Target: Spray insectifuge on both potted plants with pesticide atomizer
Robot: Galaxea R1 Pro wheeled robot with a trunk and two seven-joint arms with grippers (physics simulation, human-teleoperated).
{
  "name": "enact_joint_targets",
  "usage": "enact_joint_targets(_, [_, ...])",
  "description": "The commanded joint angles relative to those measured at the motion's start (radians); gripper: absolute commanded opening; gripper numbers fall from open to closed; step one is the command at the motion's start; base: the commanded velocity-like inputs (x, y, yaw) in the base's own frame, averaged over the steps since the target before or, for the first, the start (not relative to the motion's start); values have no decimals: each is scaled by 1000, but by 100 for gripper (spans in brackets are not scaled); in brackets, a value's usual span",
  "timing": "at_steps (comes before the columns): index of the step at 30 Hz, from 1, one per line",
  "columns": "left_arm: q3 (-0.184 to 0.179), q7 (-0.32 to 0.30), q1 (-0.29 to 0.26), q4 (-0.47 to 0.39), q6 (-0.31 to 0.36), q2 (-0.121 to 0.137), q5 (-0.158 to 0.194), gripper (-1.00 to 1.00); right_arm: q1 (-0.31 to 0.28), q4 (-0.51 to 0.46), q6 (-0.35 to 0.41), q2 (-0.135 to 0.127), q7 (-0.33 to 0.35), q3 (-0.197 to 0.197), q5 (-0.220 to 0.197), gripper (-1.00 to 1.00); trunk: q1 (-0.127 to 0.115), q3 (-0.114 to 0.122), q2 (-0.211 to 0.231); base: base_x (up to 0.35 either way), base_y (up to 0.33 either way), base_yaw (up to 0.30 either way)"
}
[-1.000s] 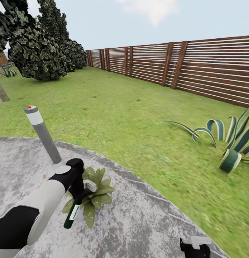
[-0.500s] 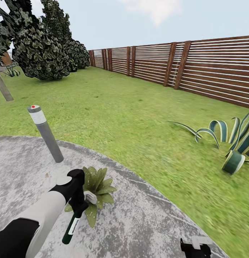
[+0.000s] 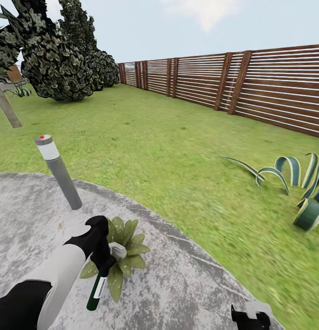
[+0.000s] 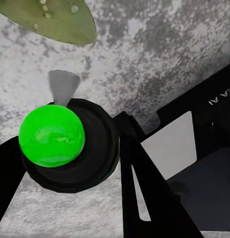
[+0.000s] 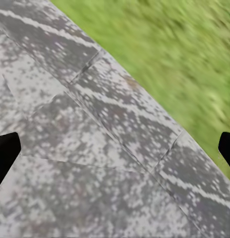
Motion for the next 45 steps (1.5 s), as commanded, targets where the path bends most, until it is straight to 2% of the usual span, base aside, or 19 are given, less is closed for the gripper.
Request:
enact_joint_targets(1, [-2,-10,0,-1,10,0,-10,-100,-1,2,-4,0,-6,-6,11,100,0,-1,0,129,-6,0])
enact_joint_targets(7, [-5,-10,4,6,9,3,-17,-100,-1,2,-4,0,-6,-4,11,100,0,-1,0,22,-1,7])
enact_joint_targets(11, [-6,-8,50,1,9,11,-19,-100,-1,3,-3,0,-6,-4,11,100,0,-1,0,0,0,219])
enact_joint_targets(14, [-4,61,60,9,10,4,-17,-100,-1,3,-2,0,-4,-4,11,100,0,-1,0,0,0,194])
enact_joint_targets(18, [5,77,78,2,10,1,-8,-100,-1,3,-2,0,-4,-4,11,100,0,-1,0,0,0,29])
enact_joint_targets(20, [6,79,78,-3,11,-9,-5,-100,-1,2,-2,0,-4,-4,11,100,0,-1,0,0,0,3])
enact_joint_targets(23, [2,81,78,-35,11,-62,-4,-100,-1,2,-2,0,-4,-5,11,100,0,-1,0,0,0,0])
enact_joint_targets(25, [0,81,78,-48,10,-69,-5,-100,-1,2,-2,0,-4,-4,11,100,0,-1,0,0,0,0])
enact_joint_targets(28, [1,82,78,-52,10,-57,-6,-100,-1,2,-2,0,-4,-4,11,100,0,-1,0,0,0,52])
enact_joint_targets(32, [4,80,80,-40,10,-1,-5,-100,-1,2,-2,0,-4,-4,11,100,0,-1,0,0,0,246])
enact_joint_targets(34, [3,79,85,-36,9,13,-3,-100,-1,2,-2,0,-4,-4,11,100,0,-1,0,0,0,275])
enact_joint_targets(38, [1,79,121,-36,8,15,-3,-100,-1,3,-2,0,-4,-4,11,100,0,-1,0,0,0,278])
enact_joint_targets(45, [1,80,124,-39,7,15,-3,-100,-1,3,-2,0,-4,-4,11,100,0,-1,0,-105,2,278])
